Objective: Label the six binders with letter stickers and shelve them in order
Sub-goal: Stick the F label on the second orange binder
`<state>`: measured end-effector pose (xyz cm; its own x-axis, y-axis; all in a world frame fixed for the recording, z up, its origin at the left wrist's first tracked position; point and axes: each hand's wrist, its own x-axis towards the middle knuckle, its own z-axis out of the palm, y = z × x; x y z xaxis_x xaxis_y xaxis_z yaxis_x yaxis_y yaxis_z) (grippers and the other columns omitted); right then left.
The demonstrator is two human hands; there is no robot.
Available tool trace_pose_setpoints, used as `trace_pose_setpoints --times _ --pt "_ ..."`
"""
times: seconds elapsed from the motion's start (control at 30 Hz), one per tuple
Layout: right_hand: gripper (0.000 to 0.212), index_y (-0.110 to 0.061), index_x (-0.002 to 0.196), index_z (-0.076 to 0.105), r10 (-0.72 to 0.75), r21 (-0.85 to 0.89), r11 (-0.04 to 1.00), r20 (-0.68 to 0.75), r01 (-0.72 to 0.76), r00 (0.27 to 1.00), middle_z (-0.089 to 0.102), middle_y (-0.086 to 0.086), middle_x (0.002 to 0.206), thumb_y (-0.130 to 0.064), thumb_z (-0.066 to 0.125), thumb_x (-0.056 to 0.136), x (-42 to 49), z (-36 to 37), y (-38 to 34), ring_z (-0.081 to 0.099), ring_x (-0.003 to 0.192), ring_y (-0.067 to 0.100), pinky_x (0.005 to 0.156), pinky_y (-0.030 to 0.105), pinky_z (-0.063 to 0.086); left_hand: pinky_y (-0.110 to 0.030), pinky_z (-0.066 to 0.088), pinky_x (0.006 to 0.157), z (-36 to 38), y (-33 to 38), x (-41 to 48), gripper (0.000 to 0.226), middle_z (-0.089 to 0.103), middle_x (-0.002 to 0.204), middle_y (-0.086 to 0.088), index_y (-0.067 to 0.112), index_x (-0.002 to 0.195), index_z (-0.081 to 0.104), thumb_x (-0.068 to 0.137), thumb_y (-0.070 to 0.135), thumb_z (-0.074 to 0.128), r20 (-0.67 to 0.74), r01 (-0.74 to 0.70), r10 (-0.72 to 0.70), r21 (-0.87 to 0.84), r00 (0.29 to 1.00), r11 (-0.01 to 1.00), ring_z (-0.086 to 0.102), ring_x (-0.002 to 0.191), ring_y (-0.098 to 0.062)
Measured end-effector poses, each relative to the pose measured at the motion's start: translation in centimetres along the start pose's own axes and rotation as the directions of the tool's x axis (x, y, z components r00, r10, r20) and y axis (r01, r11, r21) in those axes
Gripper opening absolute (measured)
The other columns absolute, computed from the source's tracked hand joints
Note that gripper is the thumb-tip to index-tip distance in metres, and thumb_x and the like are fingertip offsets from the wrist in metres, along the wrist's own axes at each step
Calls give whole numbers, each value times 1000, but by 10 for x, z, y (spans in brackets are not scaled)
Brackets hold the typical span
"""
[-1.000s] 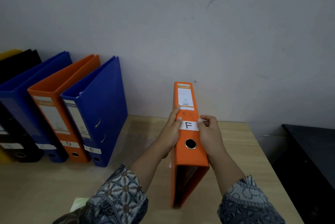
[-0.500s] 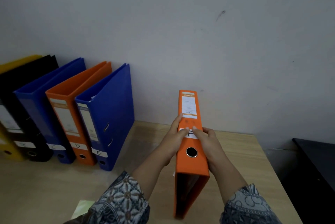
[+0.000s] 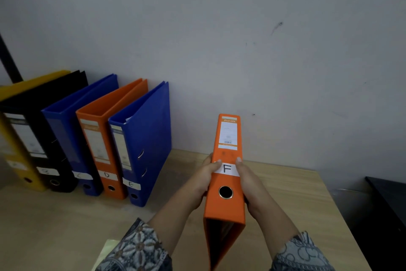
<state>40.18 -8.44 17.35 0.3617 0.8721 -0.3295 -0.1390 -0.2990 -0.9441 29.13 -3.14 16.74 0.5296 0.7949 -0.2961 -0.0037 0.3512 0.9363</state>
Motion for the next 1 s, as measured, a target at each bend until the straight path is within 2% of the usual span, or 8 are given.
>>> trace_pose_setpoints --times 0.17,0.33,0.53,0.63,0.73,0.83,0.93,1.0 --pt "47 -23 129 48 -109 10 994 11 109 994 66 5 113 -52 34 95 -4 15 -2 65 99 24 79 40 54 -42 53 90 -24 13 -17 40 63 117 -2 36 132 40 95 30 52 40 -95 94 41 995 995 64 102 -24" --pt "46 -27 119 55 -143 -40 988 70 146 987 67 1 100 -59 36 92 -2 22 -24 65 91 22 70 35 52 -28 56 78 -55 21 -33 47 53 122 9 45 119 38 87 20 63 165 -166 147 109 975 980 61 105 -17" --pt "37 -32 132 46 -293 -76 949 134 305 947 63 -11 111 -40 43 95 -4 40 -20 63 93 6 62 20 50 -39 52 95 -86 14 -36 73 49 138 9 40 132 36 72 32 76 194 -222 194 135 962 966 52 124 -16" --pt "40 -38 134 39 -352 -99 924 158 369 923 61 -8 119 -38 45 94 -3 53 -11 63 97 8 65 20 54 -48 51 95 -96 13 -34 68 49 138 9 50 127 39 69 49 75 119 -197 189 60 975 979 51 124 -20" --pt "46 -46 134 35 -411 -141 889 169 435 896 58 -8 122 -39 49 91 2 67 10 63 102 10 75 29 58 -49 49 95 -102 12 -34 49 49 135 13 65 120 36 76 58 59 64 -173 169 52 983 984 50 122 -20" --pt "56 -48 139 31 -475 -201 844 151 498 867 53 -9 130 -41 54 89 12 77 33 56 115 7 91 33 54 -44 49 95 -110 7 -30 35 52 129 18 65 114 37 89 47 51 13 -203 202 95 979 975 53 118 -13" --pt "56 -37 141 32 -479 -226 838 130 497 868 53 -16 130 -33 55 89 24 87 48 54 114 -3 83 15 52 -35 52 90 -120 1 -21 39 51 125 23 61 116 36 99 27 45 -4 -219 222 137 975 966 53 115 -8" --pt "47 -41 131 38 -473 -236 842 111 486 874 55 -23 122 -23 55 91 31 95 58 55 110 -9 77 10 50 -35 51 94 -128 -4 -14 43 49 125 24 61 116 36 99 22 45 -12 -211 216 169 976 963 52 118 -7"
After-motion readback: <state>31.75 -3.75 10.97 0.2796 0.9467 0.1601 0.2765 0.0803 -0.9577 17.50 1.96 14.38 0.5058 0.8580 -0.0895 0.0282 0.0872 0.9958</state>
